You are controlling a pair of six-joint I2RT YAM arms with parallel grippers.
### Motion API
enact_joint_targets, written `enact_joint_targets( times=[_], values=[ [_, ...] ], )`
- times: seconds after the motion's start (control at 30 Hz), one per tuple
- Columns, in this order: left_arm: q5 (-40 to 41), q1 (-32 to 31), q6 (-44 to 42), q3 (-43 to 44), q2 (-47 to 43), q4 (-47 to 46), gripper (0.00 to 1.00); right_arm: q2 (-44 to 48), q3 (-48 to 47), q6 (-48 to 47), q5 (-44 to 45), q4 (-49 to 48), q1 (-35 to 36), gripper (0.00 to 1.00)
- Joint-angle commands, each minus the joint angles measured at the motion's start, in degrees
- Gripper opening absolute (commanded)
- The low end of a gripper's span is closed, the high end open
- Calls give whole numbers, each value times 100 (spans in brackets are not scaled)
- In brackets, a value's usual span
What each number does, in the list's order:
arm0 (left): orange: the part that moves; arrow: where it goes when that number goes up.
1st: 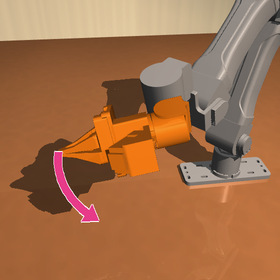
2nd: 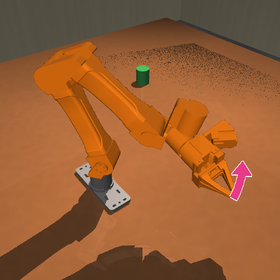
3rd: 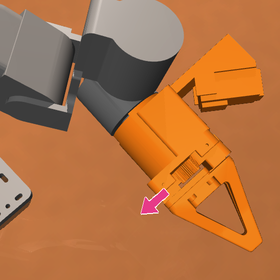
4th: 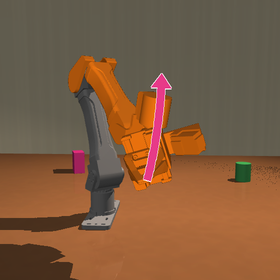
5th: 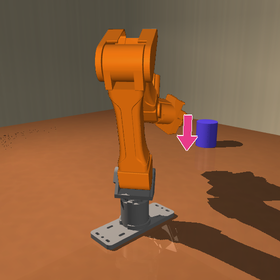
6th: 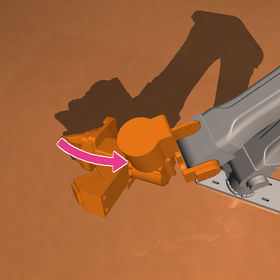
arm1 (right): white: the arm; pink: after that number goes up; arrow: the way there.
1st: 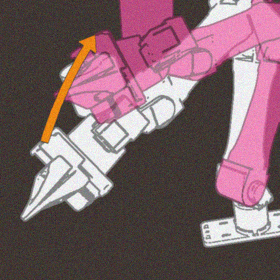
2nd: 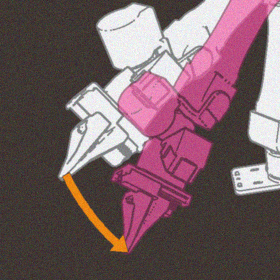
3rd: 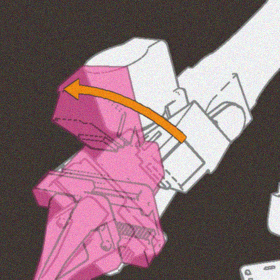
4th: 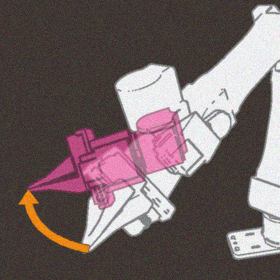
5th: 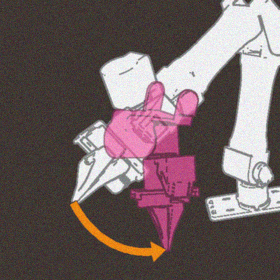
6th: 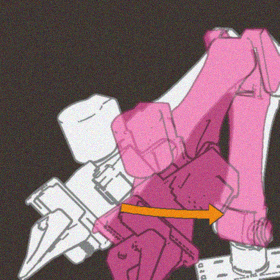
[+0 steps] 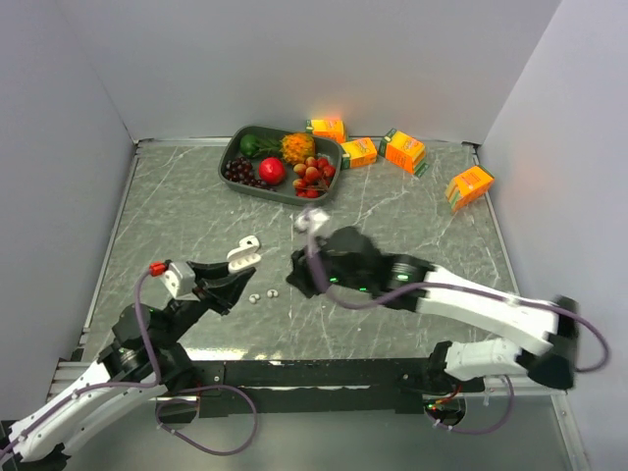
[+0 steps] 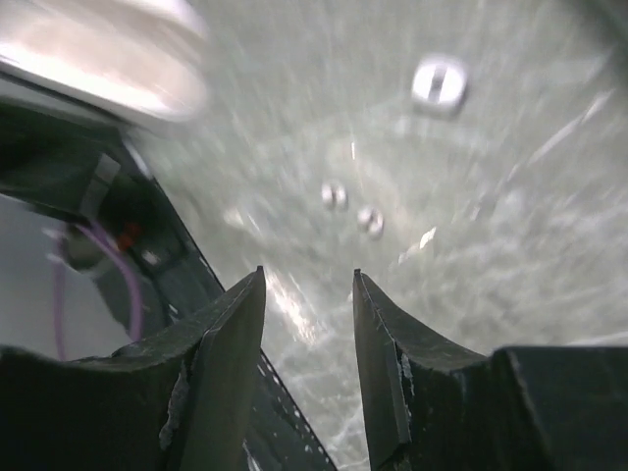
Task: Insert the wireless bluetooth earbuds into the charging case
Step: Open the charging case, then pick up the earbud from the center of the board.
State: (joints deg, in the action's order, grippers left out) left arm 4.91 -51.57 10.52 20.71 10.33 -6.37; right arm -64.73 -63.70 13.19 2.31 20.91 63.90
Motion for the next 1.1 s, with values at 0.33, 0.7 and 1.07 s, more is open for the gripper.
enact_joint_targets(
  times=[0.33,0.7,1.07],
  values=[
    [1311,-11,-191,522,-830,1296,1,-2920,201,1220,-853,-1220,-852,46],
    [1249,-11,-121,522,-954,1340,1,-4205,-775,1107,-802,-1177,-879,38],
    [1171,-11,-165,495,-963,1323,1,-4548,-995,922,-820,-930,-914,46]
  ],
)
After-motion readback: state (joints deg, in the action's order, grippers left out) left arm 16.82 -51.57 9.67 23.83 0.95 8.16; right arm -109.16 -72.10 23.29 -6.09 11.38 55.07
